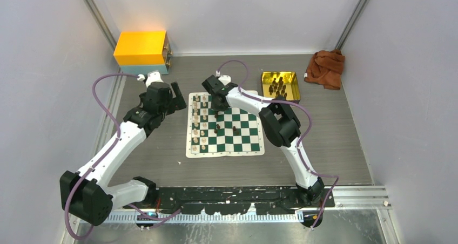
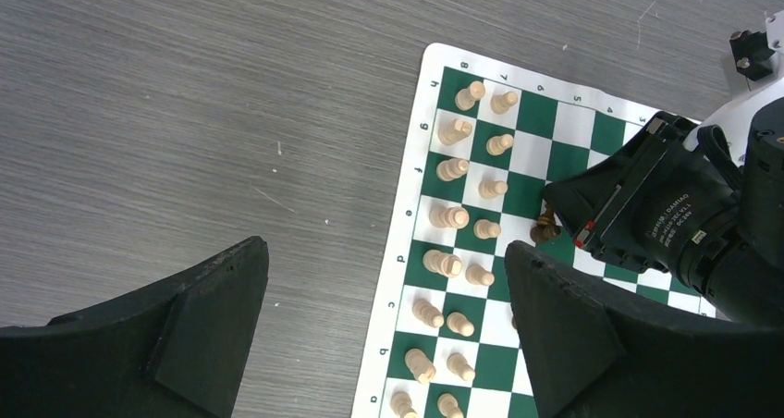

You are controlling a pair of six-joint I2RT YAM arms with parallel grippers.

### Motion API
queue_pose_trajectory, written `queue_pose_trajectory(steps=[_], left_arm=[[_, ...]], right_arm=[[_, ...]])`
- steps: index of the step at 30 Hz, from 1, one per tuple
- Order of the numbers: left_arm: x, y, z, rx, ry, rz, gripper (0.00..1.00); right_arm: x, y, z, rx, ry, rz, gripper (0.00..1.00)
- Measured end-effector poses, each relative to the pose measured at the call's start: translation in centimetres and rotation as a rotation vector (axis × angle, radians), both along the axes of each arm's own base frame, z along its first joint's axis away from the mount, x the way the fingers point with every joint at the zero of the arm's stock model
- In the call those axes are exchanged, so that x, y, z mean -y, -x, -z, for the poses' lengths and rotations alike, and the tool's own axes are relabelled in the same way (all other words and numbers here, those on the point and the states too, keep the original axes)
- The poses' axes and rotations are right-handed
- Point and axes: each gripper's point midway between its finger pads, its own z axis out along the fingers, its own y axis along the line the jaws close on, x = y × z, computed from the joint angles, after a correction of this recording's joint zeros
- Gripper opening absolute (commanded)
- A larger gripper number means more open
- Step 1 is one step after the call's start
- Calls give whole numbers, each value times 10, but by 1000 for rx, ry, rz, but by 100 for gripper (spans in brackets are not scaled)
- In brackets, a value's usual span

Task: Set up the chess pieces on the board
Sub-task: Pick up the chess piece from the chessboard.

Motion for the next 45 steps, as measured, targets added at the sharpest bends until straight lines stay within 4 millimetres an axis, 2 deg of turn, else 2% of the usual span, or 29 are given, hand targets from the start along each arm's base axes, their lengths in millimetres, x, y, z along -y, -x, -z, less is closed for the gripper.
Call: queue_pose_trajectory(steps=[35, 45], left_arm=[[2, -2, 12, -34, -4, -2, 99], [2, -3, 13, -38, -6, -2, 99]], right_arm=[[12, -17, -3, 152, 117, -100, 1], [9, -9, -9, 230, 144, -150, 1]])
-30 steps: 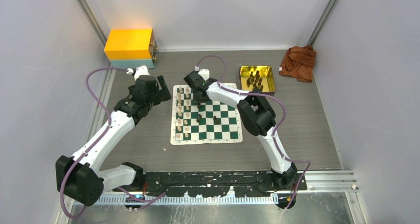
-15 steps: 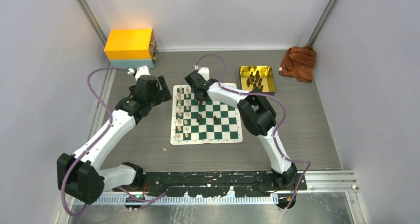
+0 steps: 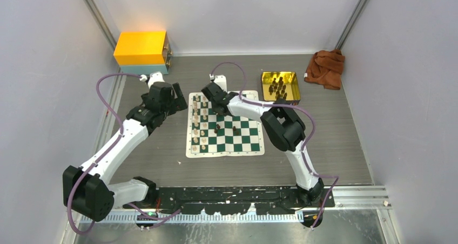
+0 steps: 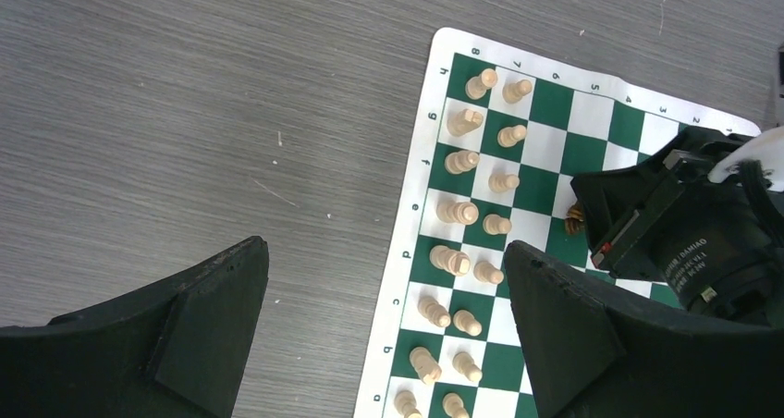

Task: Set up the chess pieces on the board
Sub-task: Pick up the chess piece from the chessboard.

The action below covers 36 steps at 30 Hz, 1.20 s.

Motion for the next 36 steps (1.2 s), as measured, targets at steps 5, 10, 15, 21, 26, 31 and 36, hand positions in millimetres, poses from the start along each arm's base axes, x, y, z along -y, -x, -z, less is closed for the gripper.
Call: queue_pose_trajectory(steps=[5, 10, 15, 21, 26, 31, 36], left_arm=[[-1, 2, 5, -10, -4, 0, 99], [-1, 4, 7, -15, -6, 0, 99], [-2, 5, 9, -17, -7, 0, 98], [-3, 6, 11, -21, -8, 0, 98], [2, 6, 12, -22, 11, 16, 97], [17, 5, 11, -9, 84, 57, 94], [40, 5, 4, 1, 213, 105, 90]], right_arm=[[3, 4, -12, 42, -21, -12, 1], [6, 6, -28, 104, -56, -19, 1], [8, 4, -38, 153, -76, -17, 1], [8, 7, -36, 182, -81, -25, 1], [8, 12, -38, 192, -113, -16, 1], [12, 17, -71, 241, -220, 20, 1], [17, 17, -121, 306, -433, 70, 1]])
